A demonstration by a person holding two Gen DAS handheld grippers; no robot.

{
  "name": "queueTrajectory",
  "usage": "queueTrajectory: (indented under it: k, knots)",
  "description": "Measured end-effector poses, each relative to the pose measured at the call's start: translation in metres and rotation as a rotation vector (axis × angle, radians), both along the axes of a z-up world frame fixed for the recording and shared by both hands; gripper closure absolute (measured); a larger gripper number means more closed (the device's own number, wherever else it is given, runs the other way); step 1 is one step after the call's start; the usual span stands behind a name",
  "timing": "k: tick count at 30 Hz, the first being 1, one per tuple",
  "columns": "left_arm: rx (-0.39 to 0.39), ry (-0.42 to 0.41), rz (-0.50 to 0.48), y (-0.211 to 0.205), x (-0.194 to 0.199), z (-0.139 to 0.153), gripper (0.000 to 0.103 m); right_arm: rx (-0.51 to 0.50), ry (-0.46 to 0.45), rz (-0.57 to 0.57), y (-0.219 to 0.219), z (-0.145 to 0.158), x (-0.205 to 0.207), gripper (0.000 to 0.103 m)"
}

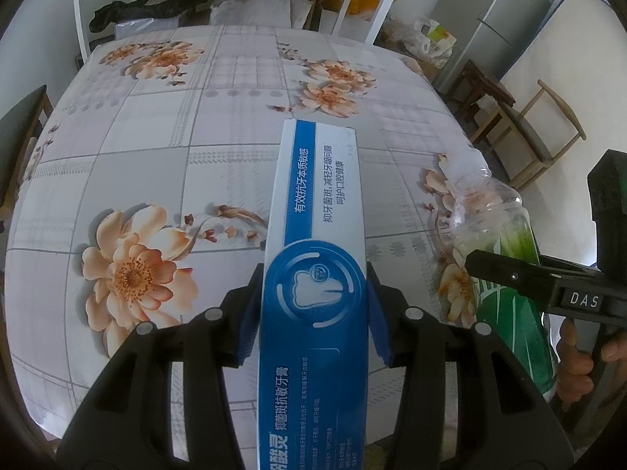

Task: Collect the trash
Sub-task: 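Lift toothpaste box with left tool while right tool holds green bottle, then carry toothpaste box and green bottle over the blue basket with both tools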

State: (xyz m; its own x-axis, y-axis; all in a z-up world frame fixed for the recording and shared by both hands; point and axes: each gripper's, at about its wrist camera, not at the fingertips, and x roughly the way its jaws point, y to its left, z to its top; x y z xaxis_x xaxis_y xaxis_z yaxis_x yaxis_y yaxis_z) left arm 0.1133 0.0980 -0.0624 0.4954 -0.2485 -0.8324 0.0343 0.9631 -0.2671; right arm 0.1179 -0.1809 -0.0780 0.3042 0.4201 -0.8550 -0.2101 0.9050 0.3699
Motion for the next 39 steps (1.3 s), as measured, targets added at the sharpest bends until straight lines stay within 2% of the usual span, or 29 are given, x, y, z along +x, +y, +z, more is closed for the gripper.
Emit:
queueTrajectory:
  k: [7,13,17,22,24,27,29,32,35,38,39]
  knots:
    - [-0.023,-0.006,-0.036,-0.014,-0.002,0.009,0.058,0.094,-0.010,-0.024,-0.017,0.004,-0.004,0.040]
    - [-0.058,-0.036,-0.139,-0.048,0.008,0.029,0.058,0.234,-0.060,-0.101,-0.058,0.016,-0.015,0.040]
    - [-0.085,-0.047,-0.280,-0.100,0.027,0.049,0.058,0.332,-0.108,-0.240,-0.120,0.024,-0.031,0.040]
    - [-0.119,-0.053,-0.481,-0.187,0.048,0.068,0.058,0.376,-0.161,-0.542,-0.236,0.021,-0.070,0.039]
    - [-0.119,-0.045,-0.559,-0.227,0.055,0.070,0.058,0.393,-0.142,-0.706,-0.288,0.005,-0.093,0.039]
    - [-0.099,-0.019,-0.680,-0.296,0.065,0.063,0.058,0.431,-0.084,-0.893,-0.344,-0.032,-0.120,0.039]
    - [-0.043,-0.003,-0.752,-0.346,0.069,0.052,0.058,0.452,-0.033,-0.982,-0.369,-0.061,-0.132,0.039]
    - [0.016,0.045,-0.846,-0.409,0.072,0.028,0.058,0.477,0.040,-1.073,-0.395,-0.100,-0.140,0.039]
    - [0.050,0.098,-0.912,-0.463,0.076,0.007,0.058,0.516,0.087,-1.130,-0.420,-0.134,-0.130,0.039]
    - [0.029,0.114,-0.948,-0.511,0.088,-0.004,0.057,0.537,0.096,-1.168,-0.446,-0.158,-0.108,0.037]
    - [0.030,0.108,-0.948,-0.524,0.094,-0.009,0.053,0.539,0.089,-1.176,-0.458,-0.168,-0.098,0.033]
